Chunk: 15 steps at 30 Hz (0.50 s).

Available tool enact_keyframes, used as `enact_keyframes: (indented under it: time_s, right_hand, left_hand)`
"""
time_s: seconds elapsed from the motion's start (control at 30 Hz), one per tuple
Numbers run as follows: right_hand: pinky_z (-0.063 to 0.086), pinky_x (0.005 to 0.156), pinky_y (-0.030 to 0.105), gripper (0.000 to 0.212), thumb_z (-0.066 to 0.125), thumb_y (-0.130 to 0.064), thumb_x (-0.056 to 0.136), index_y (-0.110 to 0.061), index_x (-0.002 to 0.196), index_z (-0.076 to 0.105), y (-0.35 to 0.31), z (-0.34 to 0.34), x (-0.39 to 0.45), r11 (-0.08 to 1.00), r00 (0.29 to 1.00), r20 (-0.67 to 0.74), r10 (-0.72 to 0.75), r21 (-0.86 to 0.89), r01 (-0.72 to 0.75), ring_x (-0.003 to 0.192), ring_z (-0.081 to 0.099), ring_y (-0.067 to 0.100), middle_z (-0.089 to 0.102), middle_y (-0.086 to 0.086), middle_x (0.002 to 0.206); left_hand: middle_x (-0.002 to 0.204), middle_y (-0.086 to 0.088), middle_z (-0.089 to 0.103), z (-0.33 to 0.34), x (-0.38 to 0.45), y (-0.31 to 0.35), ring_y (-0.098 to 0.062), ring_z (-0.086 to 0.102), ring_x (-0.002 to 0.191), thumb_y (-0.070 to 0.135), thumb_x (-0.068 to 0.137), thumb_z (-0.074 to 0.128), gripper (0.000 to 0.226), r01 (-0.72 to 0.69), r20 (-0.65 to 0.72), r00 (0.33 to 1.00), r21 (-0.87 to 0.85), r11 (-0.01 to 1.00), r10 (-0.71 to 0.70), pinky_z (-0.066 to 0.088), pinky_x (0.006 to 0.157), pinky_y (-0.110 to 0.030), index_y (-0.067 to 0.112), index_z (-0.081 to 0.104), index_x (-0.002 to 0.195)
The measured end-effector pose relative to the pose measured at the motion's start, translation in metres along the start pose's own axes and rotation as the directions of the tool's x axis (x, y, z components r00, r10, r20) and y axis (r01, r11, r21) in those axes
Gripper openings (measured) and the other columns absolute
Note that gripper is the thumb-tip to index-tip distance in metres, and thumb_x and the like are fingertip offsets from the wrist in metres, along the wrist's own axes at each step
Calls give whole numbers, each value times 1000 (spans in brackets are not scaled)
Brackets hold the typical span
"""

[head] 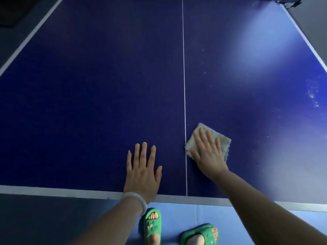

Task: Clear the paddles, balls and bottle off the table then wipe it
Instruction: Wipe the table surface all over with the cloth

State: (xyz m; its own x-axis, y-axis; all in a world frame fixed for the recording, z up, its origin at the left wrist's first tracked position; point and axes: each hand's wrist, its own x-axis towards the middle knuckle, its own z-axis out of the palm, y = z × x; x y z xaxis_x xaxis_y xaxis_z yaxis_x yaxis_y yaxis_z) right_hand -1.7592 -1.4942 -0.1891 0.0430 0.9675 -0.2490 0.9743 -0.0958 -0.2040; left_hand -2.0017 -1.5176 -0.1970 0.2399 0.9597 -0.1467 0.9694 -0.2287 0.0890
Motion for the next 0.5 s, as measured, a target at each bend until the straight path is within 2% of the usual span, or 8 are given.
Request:
enact_keyframes:
  time_s: [0.07,0.13,0.23,0.37,0.43,0.5]
  right_hand:
    - [-18,119,44,63,18,-46,104,-25,154,-13,0,-3,7,986,987,5,161,37,-161,145,-29,15,-22,-3,161]
    - [-18,119,46,62,10,-46,102,-22,154,-15,-20,13,-11,971,968,-78,238,44,-235,145,-30,16,-23,-2,161]
    - [-19,119,44,62,0,-47,99,-22,154,-14,-51,30,-33,994,989,-102,109,4,-109,147,-26,17,-21,-2,161]
    - [-17,119,43,61,7,-47,101,-24,155,-9,-43,13,25,994,993,-56,-102,-46,99,147,-25,16,-17,-4,162]
    - [-16,120,43,61,14,-47,103,-23,156,-6,-19,-4,68,995,996,-34,-77,-67,74,149,-20,18,-14,-2,163]
    - [-12,120,44,62,19,-47,104,-23,156,-5,13,-22,94,994,995,10,98,-56,-98,150,-15,18,-13,-1,164]
  left_hand:
    - [160,-14,20,-1,0,0,-34,12,149,49,97,17,66,0,6,1000,-5,1000,0,18,119,-57,16,22,154]
    - [160,-14,22,-2,1,1,-34,14,149,49,97,18,66,2,2,1000,-18,1000,-2,19,118,-57,16,24,154]
    - [160,-15,21,-1,1,1,-34,14,149,48,97,20,66,-2,-3,1000,-21,1000,1,19,118,-57,15,24,154]
    - [160,-16,21,-1,1,0,-35,14,149,48,96,21,66,-6,1,1000,-15,1000,6,21,117,-58,14,25,154]
    - [159,-16,23,-1,1,1,-35,17,148,48,96,23,66,-6,3,1000,-11,1000,6,23,116,-58,14,27,153]
    - [159,-16,25,0,0,1,-35,18,148,48,96,23,66,-8,-5,1000,-8,1000,8,23,116,-58,14,28,153]
